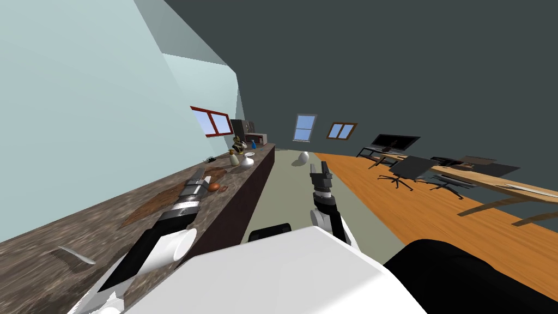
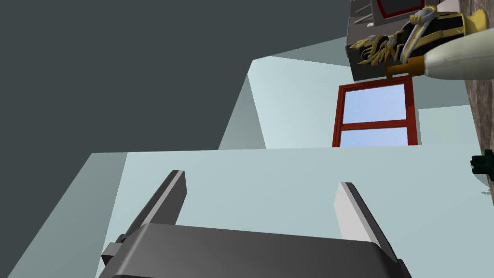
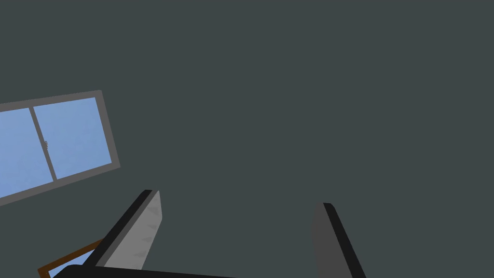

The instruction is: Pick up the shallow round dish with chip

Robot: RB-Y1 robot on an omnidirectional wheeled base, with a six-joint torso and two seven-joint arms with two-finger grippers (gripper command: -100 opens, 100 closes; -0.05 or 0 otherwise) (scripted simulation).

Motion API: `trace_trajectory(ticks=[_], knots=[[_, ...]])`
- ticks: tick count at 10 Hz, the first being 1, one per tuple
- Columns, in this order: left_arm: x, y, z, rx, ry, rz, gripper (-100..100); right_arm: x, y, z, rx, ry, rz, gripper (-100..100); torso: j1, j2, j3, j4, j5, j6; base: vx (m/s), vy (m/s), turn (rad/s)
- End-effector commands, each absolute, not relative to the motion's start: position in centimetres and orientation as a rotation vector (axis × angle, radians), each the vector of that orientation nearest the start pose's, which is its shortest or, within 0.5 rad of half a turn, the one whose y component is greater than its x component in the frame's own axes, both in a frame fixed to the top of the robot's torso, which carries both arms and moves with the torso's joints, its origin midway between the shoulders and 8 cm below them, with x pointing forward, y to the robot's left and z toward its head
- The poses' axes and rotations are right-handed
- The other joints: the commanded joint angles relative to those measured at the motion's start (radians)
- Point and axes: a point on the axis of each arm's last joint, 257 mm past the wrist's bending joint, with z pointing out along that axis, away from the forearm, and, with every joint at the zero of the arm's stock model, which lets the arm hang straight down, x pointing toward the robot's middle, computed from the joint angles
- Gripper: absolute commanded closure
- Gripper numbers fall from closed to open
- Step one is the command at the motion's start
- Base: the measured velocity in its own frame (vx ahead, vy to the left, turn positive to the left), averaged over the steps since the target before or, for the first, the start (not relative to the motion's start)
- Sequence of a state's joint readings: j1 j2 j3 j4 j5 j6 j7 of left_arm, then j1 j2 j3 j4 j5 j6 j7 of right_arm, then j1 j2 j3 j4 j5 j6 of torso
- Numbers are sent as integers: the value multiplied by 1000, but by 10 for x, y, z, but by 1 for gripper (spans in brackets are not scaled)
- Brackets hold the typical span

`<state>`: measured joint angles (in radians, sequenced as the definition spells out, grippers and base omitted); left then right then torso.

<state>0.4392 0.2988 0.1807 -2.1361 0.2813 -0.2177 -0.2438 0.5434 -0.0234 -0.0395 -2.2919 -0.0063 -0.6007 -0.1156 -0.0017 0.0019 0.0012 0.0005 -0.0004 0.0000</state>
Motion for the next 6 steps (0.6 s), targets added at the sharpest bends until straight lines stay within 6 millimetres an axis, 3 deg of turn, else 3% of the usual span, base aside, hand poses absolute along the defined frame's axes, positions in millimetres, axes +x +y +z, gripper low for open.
trace_trajectory(ticks=[1,5,6], knots=[[406,385,-63,-779,1018,-938,-100,319,-290,36,617,550,1379,0,0,0,0,0,0,0,-30,-32,-18],[414,398,-81,-828,1090,-888,-100,319,-290,36,617,550,1379,0,0,-1,0,0,0,0,-18,-22,-10],[417,410,-87,-842,1124,-854,-100,319,-290,36,617,550,1379,0,1,-1,-1,0,0,0,-11,-20,-24]])
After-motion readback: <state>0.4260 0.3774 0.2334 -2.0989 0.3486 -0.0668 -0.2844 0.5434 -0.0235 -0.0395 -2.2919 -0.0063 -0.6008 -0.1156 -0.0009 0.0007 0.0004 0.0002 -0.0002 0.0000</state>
